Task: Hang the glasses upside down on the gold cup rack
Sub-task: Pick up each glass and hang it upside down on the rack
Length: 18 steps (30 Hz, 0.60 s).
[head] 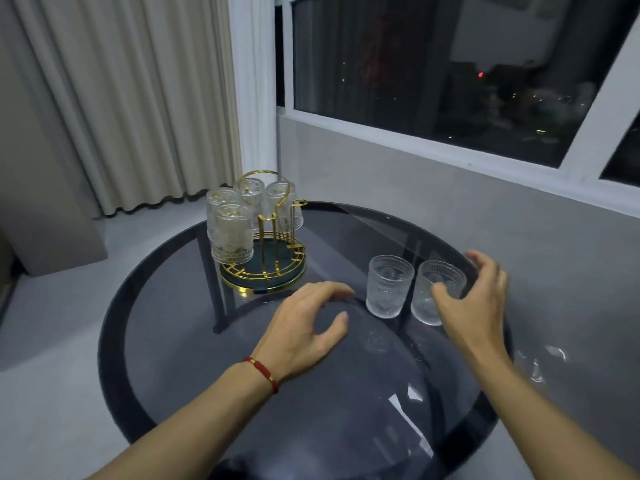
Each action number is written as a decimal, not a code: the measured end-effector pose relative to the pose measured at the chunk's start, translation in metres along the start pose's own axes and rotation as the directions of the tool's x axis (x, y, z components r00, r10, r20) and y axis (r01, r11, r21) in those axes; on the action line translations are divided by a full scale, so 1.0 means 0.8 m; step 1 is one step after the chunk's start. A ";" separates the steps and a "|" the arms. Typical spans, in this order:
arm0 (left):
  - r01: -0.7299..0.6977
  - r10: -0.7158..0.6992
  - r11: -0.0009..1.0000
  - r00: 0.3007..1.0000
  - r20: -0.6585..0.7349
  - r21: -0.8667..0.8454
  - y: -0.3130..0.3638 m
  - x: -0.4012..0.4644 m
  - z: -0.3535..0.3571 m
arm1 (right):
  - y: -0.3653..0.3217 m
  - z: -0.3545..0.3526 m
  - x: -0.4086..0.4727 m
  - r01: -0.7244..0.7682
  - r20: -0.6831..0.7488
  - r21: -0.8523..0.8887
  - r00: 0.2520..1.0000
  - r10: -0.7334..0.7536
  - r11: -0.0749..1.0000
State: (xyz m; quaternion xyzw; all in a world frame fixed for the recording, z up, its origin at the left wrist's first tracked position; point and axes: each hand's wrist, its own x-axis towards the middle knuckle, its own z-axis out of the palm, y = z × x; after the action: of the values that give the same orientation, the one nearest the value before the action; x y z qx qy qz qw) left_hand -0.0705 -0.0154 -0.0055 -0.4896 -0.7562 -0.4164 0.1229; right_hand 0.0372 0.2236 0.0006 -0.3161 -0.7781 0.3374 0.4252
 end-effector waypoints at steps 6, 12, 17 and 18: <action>0.175 -0.181 0.975 0.983 -0.036 -0.138 0.018 0.000 0.012 | 0.044 0.006 0.014 -0.239 0.337 0.017 0.916 0.220 0.971; 0.233 -0.230 0.960 0.973 0.036 -0.157 0.025 -0.004 0.018 | 0.060 0.016 0.027 -0.265 0.301 -0.035 0.917 0.263 0.964; 0.269 -0.263 0.949 0.963 0.055 -0.163 0.024 -0.001 0.013 | 0.061 0.007 0.027 -0.231 0.251 -0.084 0.937 0.245 0.969; 0.277 -0.271 0.946 0.961 0.061 -0.166 0.024 0.000 0.012 | 0.060 0.005 0.026 -0.231 0.253 -0.092 0.935 0.248 0.968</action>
State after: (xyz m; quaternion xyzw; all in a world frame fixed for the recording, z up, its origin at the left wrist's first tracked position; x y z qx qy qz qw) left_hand -0.0523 -0.0048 -0.0020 -0.3963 -0.7800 -0.4842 0.0067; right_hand 0.0342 0.2662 -0.0295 -0.3739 -0.7932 0.4017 0.2641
